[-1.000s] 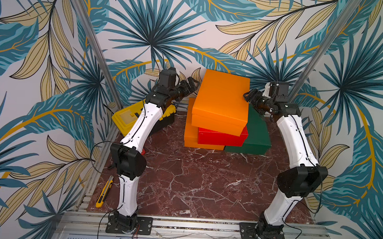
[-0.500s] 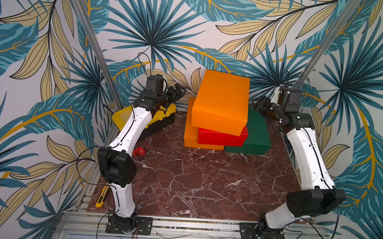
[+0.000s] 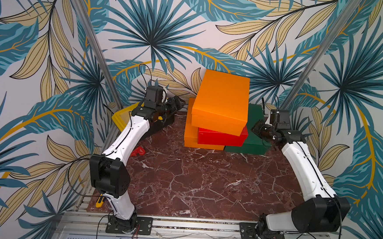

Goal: Stack the shoeboxes
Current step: Adjust the shoebox.

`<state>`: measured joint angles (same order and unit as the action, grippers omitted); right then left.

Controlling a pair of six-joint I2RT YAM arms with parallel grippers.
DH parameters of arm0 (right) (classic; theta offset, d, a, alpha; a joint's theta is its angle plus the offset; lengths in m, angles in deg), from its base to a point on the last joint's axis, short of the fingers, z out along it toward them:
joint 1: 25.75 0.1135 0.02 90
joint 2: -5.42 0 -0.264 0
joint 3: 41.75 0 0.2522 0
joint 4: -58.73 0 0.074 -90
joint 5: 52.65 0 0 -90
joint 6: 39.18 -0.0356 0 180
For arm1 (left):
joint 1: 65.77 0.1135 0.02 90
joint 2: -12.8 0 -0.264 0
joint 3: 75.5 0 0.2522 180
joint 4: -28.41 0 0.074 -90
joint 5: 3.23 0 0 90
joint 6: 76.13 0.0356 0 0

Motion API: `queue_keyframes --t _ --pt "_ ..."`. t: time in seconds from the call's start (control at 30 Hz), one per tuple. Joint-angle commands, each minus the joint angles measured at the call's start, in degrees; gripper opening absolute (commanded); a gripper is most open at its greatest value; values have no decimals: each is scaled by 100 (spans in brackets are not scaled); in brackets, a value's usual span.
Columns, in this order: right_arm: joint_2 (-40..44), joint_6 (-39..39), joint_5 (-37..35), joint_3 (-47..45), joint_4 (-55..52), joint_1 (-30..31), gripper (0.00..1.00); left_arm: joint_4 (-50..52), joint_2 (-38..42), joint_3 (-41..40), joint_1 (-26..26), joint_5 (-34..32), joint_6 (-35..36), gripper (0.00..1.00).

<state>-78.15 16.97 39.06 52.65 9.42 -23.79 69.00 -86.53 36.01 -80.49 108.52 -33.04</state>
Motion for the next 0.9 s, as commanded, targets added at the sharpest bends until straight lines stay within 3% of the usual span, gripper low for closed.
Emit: queue_keyframes --t 0.0,0.13,0.4,0.6,0.87 --pt "-194 74 52 -89 303 -6 0 -91 4 80 -215 69 -11 86" --pt "-586 19 738 -74 614 86 0 -95 -58 190 -355 24 -79 86" --pt "-933 63 1271 -66 1015 527 0 -95 -144 226 -423 -61 -63 86" --pt "-1151 83 1211 -93 1014 493 0 -87 -119 145 -354 -50 -29 86" --pt "-899 133 1255 -339 1052 94 0 -81 872 -1029 405 -134 139 86"
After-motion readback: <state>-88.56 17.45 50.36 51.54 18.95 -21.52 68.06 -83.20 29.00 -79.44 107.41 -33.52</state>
